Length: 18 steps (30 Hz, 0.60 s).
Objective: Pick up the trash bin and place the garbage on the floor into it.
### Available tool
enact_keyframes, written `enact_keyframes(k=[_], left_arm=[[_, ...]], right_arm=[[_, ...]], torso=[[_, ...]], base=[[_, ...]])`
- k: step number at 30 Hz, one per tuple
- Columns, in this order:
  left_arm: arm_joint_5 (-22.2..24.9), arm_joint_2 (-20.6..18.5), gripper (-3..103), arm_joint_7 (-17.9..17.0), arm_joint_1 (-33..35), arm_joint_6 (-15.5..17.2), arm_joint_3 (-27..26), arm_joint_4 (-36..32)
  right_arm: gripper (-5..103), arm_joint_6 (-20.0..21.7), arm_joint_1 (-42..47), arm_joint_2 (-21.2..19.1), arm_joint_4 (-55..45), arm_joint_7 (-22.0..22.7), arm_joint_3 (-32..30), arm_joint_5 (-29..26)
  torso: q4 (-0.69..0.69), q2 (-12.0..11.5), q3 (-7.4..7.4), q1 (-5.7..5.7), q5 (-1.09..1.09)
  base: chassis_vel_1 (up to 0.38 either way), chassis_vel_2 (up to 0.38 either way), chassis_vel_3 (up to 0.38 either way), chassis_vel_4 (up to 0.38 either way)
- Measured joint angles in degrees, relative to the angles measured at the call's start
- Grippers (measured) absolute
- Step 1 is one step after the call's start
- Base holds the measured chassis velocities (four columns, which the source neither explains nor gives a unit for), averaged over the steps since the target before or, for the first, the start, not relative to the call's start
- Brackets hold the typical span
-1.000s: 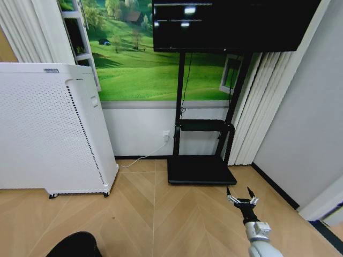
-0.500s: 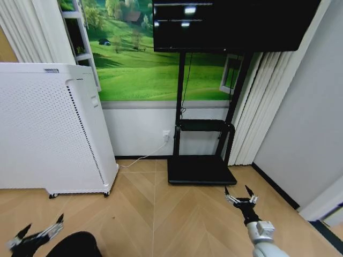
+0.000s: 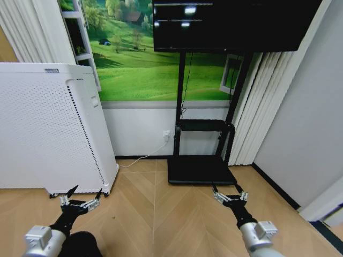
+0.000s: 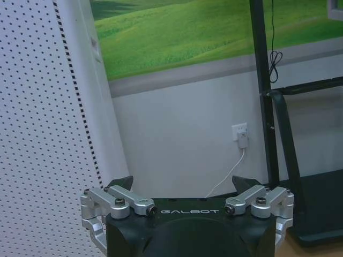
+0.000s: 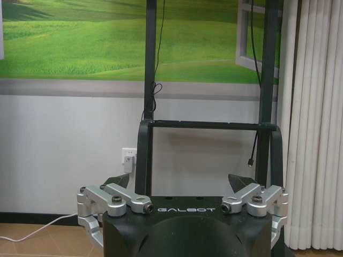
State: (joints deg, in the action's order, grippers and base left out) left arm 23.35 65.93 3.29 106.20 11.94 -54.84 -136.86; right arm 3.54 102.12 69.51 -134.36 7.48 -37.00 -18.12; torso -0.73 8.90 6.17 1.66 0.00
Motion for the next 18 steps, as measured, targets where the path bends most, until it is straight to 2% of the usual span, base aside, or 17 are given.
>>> enact_keyframes(k=[7, 18], left_arm=[[-0.86, 1.99, 100, 0.54, 0.62, -1.42, 2.79, -0.62], [-0.09, 2.69, 100, 0.14, 0.49, -1.68, 2.65, -1.12]], right_arm=[[100, 0.25, 2.19, 1.22, -3.07, 0.46, -1.00, 1.67], [100, 0.86, 2.79, 1.31, -4.88, 0.57, -1.39, 1.90]], torso=[[0.02, 0.00, 0.00, 0.00, 0.00], [0.01, 0.00, 0.00, 0.00, 0.01]], base=[[0.000, 0.000, 0.000, 0.000], [0.000, 0.000, 0.000, 0.000]])
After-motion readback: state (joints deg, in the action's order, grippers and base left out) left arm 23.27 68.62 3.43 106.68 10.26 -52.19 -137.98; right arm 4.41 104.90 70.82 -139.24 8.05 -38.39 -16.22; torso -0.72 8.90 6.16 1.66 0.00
